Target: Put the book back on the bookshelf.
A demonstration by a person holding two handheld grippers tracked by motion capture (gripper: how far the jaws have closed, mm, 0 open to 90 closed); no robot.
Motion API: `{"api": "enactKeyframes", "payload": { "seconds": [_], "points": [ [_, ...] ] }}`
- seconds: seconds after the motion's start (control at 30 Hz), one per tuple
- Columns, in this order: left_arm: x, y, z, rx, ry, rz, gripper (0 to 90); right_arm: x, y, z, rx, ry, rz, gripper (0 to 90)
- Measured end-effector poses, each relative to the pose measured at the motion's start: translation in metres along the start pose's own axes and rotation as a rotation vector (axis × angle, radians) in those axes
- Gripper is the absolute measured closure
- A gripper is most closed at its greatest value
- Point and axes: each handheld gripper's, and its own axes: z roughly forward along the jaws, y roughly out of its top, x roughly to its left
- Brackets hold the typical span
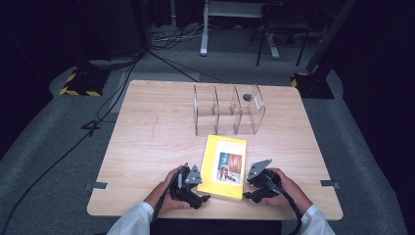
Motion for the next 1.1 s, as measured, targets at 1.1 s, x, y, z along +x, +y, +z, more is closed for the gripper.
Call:
{"api": "enactKeyframes", "payload": {
  "seconds": [1.1],
  "points": [
    [-0.027,0.021,0.002,-0.018,0.061,0.103,17.0,-0.005,0.001,-0.013,-0.259,0.041,0.055,48.1]
  ]
}}
